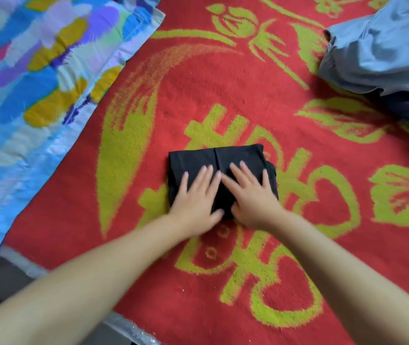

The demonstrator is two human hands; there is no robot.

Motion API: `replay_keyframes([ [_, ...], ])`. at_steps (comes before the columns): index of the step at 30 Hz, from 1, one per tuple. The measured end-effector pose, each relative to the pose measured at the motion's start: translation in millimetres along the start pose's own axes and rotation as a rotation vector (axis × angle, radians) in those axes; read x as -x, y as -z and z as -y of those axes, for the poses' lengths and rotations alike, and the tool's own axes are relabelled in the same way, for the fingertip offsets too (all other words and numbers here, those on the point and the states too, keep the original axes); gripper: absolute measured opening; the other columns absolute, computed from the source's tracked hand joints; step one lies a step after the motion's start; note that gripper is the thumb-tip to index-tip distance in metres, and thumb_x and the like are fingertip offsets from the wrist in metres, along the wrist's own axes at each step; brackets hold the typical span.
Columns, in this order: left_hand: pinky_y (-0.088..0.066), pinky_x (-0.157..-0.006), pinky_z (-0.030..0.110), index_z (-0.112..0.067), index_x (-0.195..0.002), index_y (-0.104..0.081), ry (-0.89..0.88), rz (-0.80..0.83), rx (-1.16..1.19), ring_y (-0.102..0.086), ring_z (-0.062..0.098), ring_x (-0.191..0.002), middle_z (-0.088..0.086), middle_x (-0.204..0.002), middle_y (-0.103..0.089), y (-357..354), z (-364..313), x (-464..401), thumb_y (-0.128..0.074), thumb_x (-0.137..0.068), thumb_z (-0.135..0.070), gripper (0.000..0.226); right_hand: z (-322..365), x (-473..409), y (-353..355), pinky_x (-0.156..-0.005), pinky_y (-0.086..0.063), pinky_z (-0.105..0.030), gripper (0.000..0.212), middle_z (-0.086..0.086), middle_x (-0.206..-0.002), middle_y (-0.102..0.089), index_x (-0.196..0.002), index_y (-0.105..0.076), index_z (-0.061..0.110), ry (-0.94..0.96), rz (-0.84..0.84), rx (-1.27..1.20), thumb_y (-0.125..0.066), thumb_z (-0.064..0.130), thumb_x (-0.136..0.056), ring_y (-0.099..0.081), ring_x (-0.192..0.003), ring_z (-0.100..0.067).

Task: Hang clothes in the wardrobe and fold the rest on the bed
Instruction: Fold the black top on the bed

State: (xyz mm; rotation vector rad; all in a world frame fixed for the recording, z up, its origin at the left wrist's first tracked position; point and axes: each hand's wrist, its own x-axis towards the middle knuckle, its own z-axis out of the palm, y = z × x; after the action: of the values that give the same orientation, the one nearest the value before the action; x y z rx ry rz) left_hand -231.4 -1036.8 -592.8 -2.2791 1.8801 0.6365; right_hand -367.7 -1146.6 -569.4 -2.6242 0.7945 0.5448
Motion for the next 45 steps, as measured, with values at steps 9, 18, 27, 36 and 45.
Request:
replay_keyframes([
  [9,0.005,-0.114,0.055,-0.024,-0.141,0.034,0.113,0.003,0.002,0.026,0.029,-0.143,0.015,-0.154,0.028,-42.9,-6.4,2.8,-0.057,-0.088,-0.014,0.106,-23.6,6.6,-39.1,-0.111,-0.002,-0.065,0.104,-0.001,-0.157,0.026,-0.138,0.037,0.038,-0.066,0.034,0.279,-0.052,0.012,-0.091,0.022,-0.144,-0.035],
  [18,-0.011,-0.119,0.046,-0.024,-0.153,0.001,0.108,0.028,0.156,0.000,0.027,-0.148,0.001,-0.161,-0.001,77.4,12.1,14.0,-0.039,-0.091,0.011,0.082,9.7,13.4,73.1,-0.106,-0.034,-0.048,0.079,0.003,-0.160,-0.010,-0.152,0.003,0.035,-0.141,0.067,0.213,-0.048,0.011,-0.096,-0.008,-0.147,-0.034],
  [27,-0.014,-0.117,0.048,-0.024,-0.153,-0.001,0.110,-0.191,0.074,-0.005,0.028,-0.147,0.003,-0.161,-0.006,216.2,14.7,82.3,-0.038,-0.090,0.010,0.081,69.0,77.2,214.0,-0.108,-0.031,-0.051,0.078,0.002,-0.160,-0.009,-0.152,0.003,0.034,-0.111,-0.093,0.328,-0.046,0.012,-0.097,-0.009,-0.147,-0.033],
  [36,-0.012,-0.117,0.046,-0.025,-0.153,0.004,0.372,-0.334,0.125,-0.004,0.027,-0.148,0.004,-0.161,-0.005,240.7,14.8,232.8,-0.038,-0.089,0.011,0.084,169.5,134.6,254.7,-0.107,-0.033,-0.048,0.078,0.002,-0.160,-0.009,-0.152,0.003,0.035,0.174,-0.207,0.540,-0.047,0.014,-0.097,-0.010,-0.147,-0.033],
  [45,-0.019,-0.115,0.047,-0.017,-0.153,-0.001,0.795,-0.291,0.151,-0.019,0.030,-0.143,0.007,-0.157,-0.017,175.5,14.4,465.2,-0.050,-0.087,0.001,0.084,343.1,210.0,193.6,-0.103,-0.039,-0.044,0.085,0.004,-0.157,-0.016,-0.152,0.001,0.035,0.644,-0.143,0.665,-0.051,0.007,-0.091,-0.017,-0.144,-0.029],
])
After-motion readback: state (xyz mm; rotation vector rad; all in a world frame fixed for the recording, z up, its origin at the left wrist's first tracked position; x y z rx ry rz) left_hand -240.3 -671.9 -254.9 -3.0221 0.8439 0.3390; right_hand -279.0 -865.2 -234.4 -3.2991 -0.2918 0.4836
